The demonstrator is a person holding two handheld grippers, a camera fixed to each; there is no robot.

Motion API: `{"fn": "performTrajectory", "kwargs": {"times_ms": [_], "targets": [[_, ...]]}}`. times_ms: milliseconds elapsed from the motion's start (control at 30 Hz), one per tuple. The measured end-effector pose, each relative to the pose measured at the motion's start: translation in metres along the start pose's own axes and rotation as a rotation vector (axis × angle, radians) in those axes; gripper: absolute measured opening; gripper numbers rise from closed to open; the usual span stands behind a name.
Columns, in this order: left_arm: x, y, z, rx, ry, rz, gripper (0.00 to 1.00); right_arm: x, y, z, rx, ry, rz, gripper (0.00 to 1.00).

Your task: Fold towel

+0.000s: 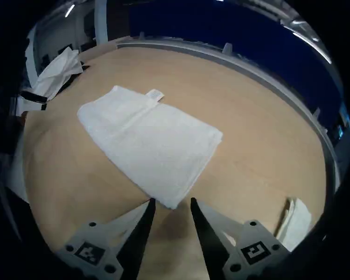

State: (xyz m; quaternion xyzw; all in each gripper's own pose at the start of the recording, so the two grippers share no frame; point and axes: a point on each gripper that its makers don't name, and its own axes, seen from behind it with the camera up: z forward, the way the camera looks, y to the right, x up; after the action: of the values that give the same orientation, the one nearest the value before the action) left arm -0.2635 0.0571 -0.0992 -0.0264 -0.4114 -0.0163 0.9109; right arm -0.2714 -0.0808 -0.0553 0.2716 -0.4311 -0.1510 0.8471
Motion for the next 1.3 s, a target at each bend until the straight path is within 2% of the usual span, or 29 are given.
{"fn": "performTrajectory", "kwargs": {"times_ms": [300,433,500,733,967,1300], "targets": [[-0.013,-0.011,-0.015,0.019,-0.005,-0.034,0.94,-0.004,-0.004,0.006,0.028,-0.025,-0.002,0.29],[-0.018,-0.012,-0.019,0.022,-0.010,-0.044,0.94,-0.003,-0.004,0.006,0.035,-0.030,0.008,0.12],[-0.020,-0.012,-0.021,0.023,-0.011,-0.047,0.94,-0.001,-0.003,0.006,0.031,-0.028,0.010,0.07],[-0.023,-0.013,-0.028,0.025,-0.004,-0.059,0.94,0.016,0.002,-0.002,0.005,0.001,-0.016,0.05],[-0.022,-0.017,-0.033,0.027,0.011,-0.082,0.94,0.049,0.002,-0.020,-0.011,0.045,-0.065,0.05],[-0.022,-0.026,-0.042,0.034,0.032,-0.121,0.94,0.114,-0.017,-0.033,-0.010,0.102,-0.210,0.05]]}}
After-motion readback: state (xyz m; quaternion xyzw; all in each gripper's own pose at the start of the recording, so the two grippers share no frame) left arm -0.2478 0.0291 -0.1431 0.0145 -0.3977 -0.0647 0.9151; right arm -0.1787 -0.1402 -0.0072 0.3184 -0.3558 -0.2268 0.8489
